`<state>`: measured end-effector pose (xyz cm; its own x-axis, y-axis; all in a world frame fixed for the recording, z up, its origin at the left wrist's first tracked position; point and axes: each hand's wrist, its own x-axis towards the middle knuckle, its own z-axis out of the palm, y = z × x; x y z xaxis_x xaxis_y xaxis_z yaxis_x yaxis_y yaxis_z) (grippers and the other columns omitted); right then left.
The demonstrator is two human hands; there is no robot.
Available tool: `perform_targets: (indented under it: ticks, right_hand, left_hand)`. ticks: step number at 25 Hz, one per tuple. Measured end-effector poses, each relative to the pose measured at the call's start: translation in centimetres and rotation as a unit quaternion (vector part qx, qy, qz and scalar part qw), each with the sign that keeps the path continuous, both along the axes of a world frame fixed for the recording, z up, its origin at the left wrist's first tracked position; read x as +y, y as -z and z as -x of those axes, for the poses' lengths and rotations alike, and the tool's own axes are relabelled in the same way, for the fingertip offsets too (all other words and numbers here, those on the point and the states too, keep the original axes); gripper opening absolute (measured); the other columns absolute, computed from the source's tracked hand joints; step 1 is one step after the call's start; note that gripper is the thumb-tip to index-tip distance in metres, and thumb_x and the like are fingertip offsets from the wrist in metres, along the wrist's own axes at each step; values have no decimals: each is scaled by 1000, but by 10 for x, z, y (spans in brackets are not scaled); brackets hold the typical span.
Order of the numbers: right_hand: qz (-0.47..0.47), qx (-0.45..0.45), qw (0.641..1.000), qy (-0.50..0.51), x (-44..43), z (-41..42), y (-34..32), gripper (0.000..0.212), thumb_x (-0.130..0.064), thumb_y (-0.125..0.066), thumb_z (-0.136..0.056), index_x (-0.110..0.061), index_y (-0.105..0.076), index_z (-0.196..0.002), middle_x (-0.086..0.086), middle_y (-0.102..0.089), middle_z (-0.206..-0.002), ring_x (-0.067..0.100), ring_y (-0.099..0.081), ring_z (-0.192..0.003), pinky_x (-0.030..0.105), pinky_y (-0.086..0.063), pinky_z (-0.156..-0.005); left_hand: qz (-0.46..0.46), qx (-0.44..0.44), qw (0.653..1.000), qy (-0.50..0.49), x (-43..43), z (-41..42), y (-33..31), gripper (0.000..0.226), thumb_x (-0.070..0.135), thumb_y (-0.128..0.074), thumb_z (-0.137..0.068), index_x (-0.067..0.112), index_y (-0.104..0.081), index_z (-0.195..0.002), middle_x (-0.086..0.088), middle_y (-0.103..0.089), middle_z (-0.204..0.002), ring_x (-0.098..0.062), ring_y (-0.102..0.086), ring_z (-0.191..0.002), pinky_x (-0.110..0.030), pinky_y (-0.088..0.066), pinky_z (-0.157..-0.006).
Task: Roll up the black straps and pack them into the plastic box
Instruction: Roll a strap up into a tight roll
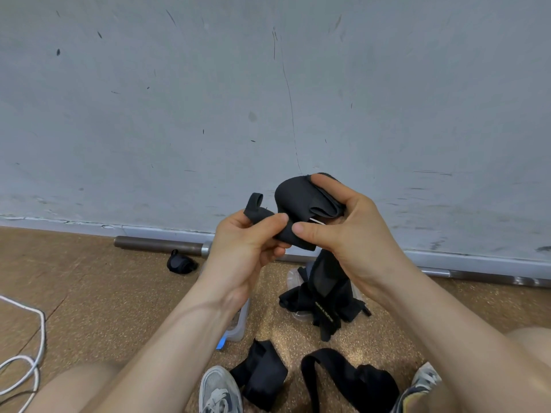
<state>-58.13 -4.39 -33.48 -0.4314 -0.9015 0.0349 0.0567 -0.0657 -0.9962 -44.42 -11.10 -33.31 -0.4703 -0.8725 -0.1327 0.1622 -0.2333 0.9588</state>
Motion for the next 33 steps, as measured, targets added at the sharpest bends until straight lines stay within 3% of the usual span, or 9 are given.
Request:
perform_targets:
  ticks: [4,8,12,15,18,22,27,29,33]
  right_hand:
    - [-7,111,994,22,0,2,-3,85,-21,-81,-59,-32,-53,-138,-2,-64,-127,14,-65,-112,38,-53,-99]
    - [25,-157,987,-15,1,11,-10,78,8,-79,-62,-9,-55,-134,15,-65,-126,26,-70,-107,35,-59,-82]
    - [24,-231,972,-35,2,6,-8,76,7,-74,-61,-4,-54,-133,19,-64,-124,32,-69,-107,38,-61,-79]
    - [29,-202,979,-22,2,5,-8,67,17,-69,-76,-7,-52,-136,17,-63,-124,32,-70,-103,40,-61,-77]
    - [20,-130,991,-4,1,5,-5,70,17,-68,-78,-13,-52,-140,13,-63,-126,26,-69,-107,42,-59,-87]
    - [25,-122,992,4,1,4,-3,73,17,-69,-77,-13,-52,-140,12,-62,-128,26,-67,-110,42,-57,-92]
    - [30,-100,994,-12,-1,0,-1,81,-3,-85,-65,-15,-53,-139,8,-64,-128,23,-67,-112,45,-56,-94]
    - [22,-69,997,-8,-2,-3,-1,84,-8,-86,-61,-16,-54,-138,5,-65,-127,22,-66,-113,44,-55,-95]
    - [29,-93,995,-1,-2,2,-4,69,9,-76,-77,-12,-53,-138,11,-64,-127,25,-68,-109,46,-59,-86]
  left_hand:
    - [-15,27,999,15,0,-2,2,11,5,-69,-83,15,-63,-83,-6,-65,-69,-15,-60,-52,-20,-51,-52]
    - [-47,133,984,109,-8,-10,-1,29,9,-79,-58,16,-74,-86,-10,-70,-74,-18,-70,-63,-23,-57,-58]
    - [-4,122,987,107,-10,-9,4,27,21,-85,-57,17,-75,-81,-9,-70,-73,-15,-69,-64,-22,-56,-61]
    - [11,105,990,95,-7,-5,3,14,15,-85,-63,20,-75,-72,-4,-70,-72,-13,-66,-64,-22,-56,-65]
    - [15,97,993,66,-6,-2,5,5,14,-75,-70,16,-71,-72,-5,-70,-75,-14,-68,-68,-23,-57,-67]
    - [28,66,996,46,-8,-2,2,12,9,-73,-74,11,-62,-77,-7,-69,-74,-17,-68,-69,-24,-57,-66]
    - [53,21,998,10,-7,-4,0,21,-2,-60,-90,15,-54,-79,2,-61,-60,-13,-57,-54,-23,-49,-55]
    - [48,19,999,14,-8,-6,0,20,-1,-62,-89,17,-55,-84,3,-59,-61,-12,-54,-50,-22,-48,-53]
    - [-7,56,996,73,-9,-11,-2,16,17,-70,-75,18,-62,-89,-1,-62,-64,-13,-59,-53,-20,-52,-53]
